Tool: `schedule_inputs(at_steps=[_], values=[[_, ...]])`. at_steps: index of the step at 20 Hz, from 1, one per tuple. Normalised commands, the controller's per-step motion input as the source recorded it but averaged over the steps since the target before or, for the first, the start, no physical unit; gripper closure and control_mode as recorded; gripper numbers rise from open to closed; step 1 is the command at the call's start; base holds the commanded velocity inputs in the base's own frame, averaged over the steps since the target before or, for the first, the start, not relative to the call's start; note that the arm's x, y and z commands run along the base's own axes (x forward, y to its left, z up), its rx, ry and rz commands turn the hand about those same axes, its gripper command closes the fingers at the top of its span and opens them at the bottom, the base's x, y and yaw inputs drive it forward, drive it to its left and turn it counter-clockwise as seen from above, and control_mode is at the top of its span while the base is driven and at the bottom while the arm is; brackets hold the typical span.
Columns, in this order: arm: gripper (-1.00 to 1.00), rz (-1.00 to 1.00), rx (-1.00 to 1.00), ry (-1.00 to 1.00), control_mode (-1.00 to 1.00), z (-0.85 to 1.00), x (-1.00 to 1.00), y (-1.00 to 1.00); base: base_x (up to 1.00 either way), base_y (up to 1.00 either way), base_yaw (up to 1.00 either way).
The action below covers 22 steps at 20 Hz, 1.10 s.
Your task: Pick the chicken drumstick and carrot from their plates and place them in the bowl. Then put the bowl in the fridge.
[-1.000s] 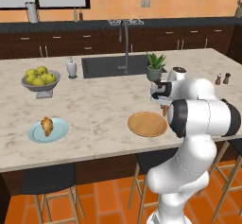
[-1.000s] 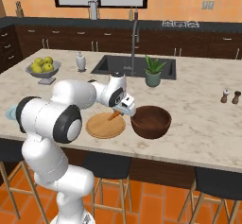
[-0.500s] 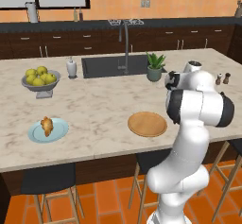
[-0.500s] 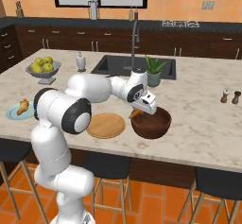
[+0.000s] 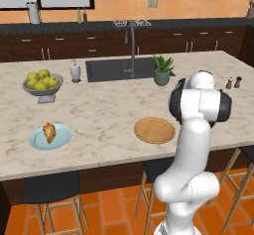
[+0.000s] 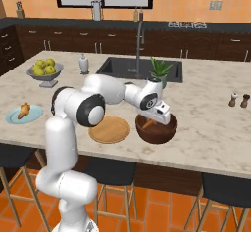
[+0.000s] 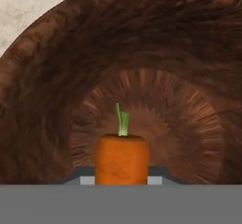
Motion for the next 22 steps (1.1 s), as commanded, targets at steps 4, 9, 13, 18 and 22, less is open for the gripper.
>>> schedule_inputs(at_steps=[4,9,13,18,22], values=[[-1.00,-0.01,0.00,0.02,-1.00,-0.13,0.16,-0.04,0.00,0.00,0.00],[-1.00,0.00,0.00,0.04,-1.00,0.08,0.16,-0.03,0.00,0.00,0.00],[-1.00,0.00,0.00,0.00,-1.00,1.00,-0.48,0.11,0.00,0.00,0.00],[-1.00,0.00,-0.08,0.00,-1.00,0.21,-0.98,0.89,0.00,0.00,0.00],[-1.00,0.00,-0.04,0.00,-1.00,0.00,-0.92,1.00,0.00,0.00,0.00]])
